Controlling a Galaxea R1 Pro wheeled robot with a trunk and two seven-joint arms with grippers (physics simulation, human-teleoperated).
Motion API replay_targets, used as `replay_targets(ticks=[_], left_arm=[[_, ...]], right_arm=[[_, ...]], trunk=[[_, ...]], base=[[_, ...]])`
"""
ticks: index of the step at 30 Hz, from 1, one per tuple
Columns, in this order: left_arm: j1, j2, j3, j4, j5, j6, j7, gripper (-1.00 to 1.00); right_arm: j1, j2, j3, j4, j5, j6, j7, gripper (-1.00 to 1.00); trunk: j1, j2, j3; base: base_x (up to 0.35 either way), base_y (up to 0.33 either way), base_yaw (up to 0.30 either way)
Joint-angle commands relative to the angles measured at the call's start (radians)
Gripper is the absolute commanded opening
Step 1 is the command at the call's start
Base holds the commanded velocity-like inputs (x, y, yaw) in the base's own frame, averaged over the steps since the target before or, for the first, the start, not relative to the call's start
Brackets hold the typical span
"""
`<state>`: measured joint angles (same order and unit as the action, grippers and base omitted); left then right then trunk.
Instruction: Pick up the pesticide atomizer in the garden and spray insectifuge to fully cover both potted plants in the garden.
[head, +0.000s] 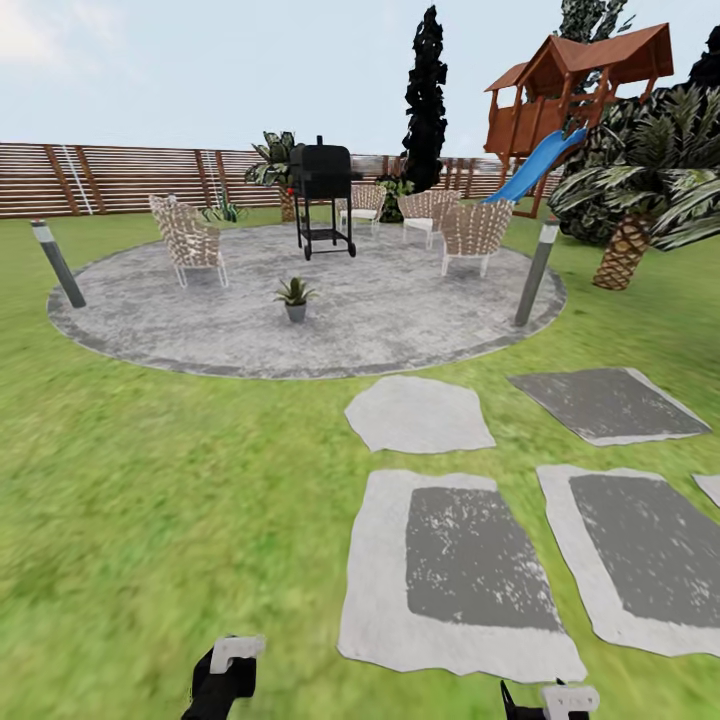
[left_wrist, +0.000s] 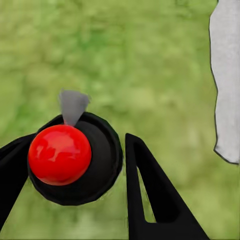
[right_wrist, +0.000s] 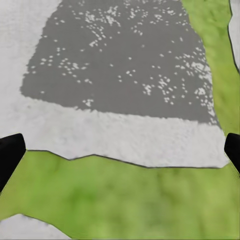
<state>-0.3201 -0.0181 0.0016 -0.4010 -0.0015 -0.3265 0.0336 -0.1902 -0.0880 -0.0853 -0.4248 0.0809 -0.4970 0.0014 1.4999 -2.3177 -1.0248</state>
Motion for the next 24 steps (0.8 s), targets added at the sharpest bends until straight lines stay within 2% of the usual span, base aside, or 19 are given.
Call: replay_targets(ticks=[1, 24], left_arm=[[0.0, 0.0, 0.0, 0.001, 0.0, -0.003, 0.003, -1.0], [0.0, 0.0, 0.0, 0.001, 0.0, -0.003, 0.003, -1.0]], right_arm=[[0.0, 0.001, -0.005, 0.001, 0.009, -0.003, 0.0, 1.0], [0.0, 0.001, -0.005, 0.0, 0.008, -0.003, 0.0, 1.0]], trunk=[[0.0, 0.0, -0.001], [0.0, 0.0, -0.001]], base=[[0.33, -0.085, 0.0], [0.33, -0.107, 0.0]])
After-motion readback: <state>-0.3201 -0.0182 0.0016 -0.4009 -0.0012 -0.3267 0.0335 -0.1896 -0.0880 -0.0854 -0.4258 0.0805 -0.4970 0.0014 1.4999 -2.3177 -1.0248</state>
